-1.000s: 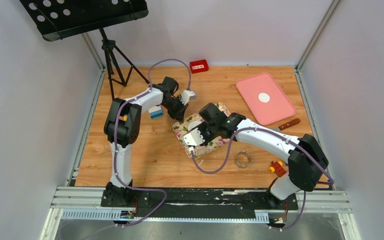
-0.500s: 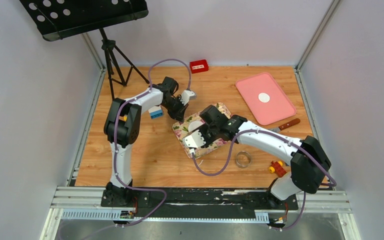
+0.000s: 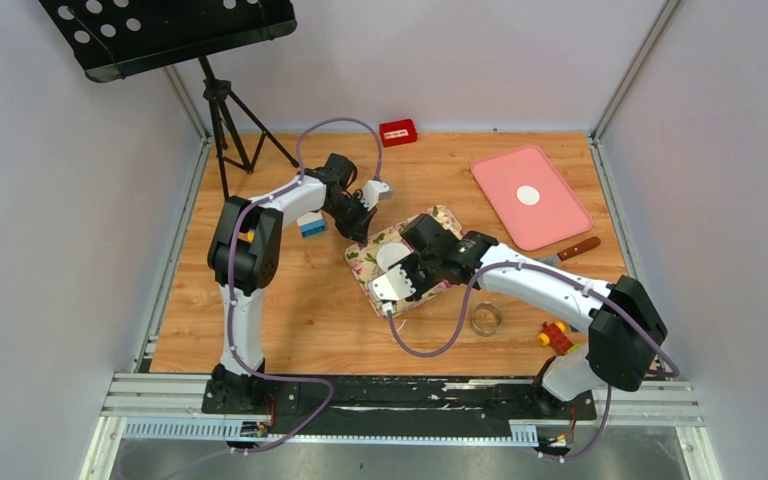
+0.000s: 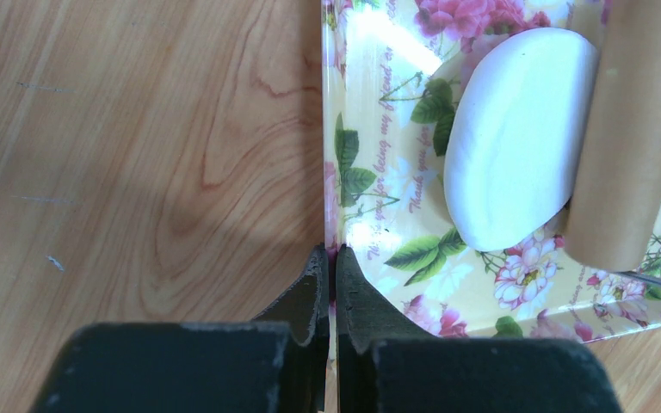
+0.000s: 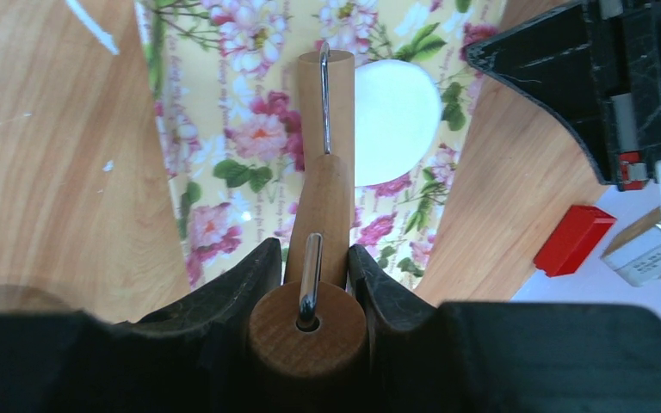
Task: Roll out the dumpling wrappers from the dough
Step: Flatten out the dough on the work surface.
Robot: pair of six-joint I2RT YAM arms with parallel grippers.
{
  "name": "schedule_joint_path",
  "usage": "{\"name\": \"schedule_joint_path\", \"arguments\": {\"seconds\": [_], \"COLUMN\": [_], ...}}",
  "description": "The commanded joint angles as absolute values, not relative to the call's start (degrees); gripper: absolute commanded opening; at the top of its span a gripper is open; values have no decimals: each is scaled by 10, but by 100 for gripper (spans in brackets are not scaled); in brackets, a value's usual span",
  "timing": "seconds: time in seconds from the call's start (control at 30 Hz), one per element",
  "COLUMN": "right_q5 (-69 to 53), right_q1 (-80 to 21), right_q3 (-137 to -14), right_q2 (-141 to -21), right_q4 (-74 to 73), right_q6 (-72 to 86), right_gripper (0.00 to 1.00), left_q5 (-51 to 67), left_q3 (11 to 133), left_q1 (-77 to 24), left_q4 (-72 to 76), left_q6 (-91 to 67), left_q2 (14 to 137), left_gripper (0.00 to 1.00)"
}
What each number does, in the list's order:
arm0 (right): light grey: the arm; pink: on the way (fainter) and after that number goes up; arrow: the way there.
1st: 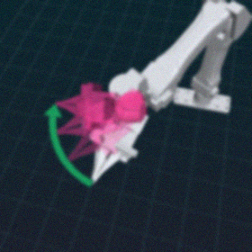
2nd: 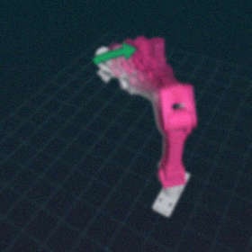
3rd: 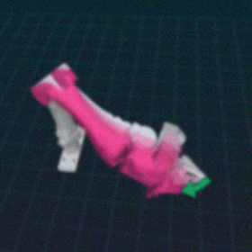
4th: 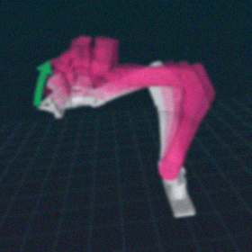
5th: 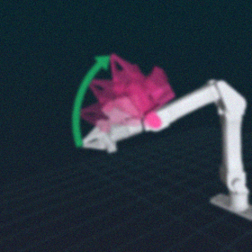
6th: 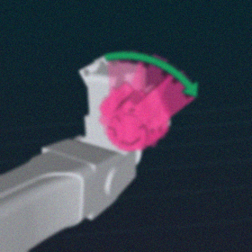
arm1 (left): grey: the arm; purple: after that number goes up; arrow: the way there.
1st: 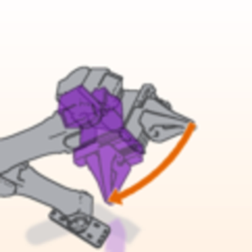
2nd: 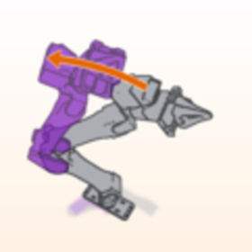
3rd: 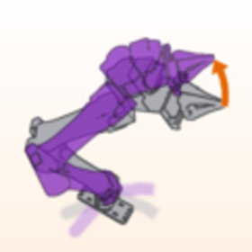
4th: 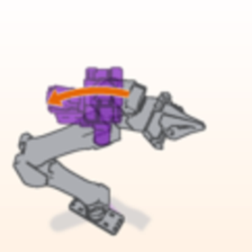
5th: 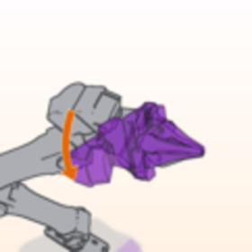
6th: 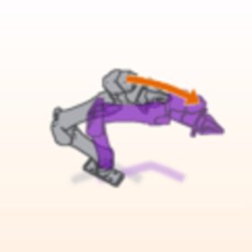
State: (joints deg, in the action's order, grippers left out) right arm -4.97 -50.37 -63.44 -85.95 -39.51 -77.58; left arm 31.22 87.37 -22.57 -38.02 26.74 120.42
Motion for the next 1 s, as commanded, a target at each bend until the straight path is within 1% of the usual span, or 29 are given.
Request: {"name": "schedule_joint_path", "arguments": {"seconds": [0.0,0.13,0.3,0.4,0.5,0.73,0.97], "right_q5": [-80,-63,-52,-48,-19,47,32], "right_q1": [-509,-510,-507,-505,-505,-504,-496], "right_q3": [-613,-638,-720,-761,-782,-746,-711], "right_q2": [-877,-868,-835,-827,-843,-909,-944], "right_q4": [-582,-573,-542,-505,-457,-351,-349], "right_q6": [-729,-719,-704,-701,-695,-721,-716], "right_gripper": [0,0,0,0,0,0,0], "left_q5": [311,313,316,316,317,321,320], "left_q3": [857,857,857,857,856,854,853], "left_q1": [-236,-236,-236,-236,-236,-236,-236], "left_q4": [-386,-387,-389,-390,-389,-389,-388], "left_q6": [274,276,277,277,277,278,277], "left_q2": [1196,1196,1197,1196,1195,1194,1193], "left_gripper": [0,0,0,0,0,0,0]}}
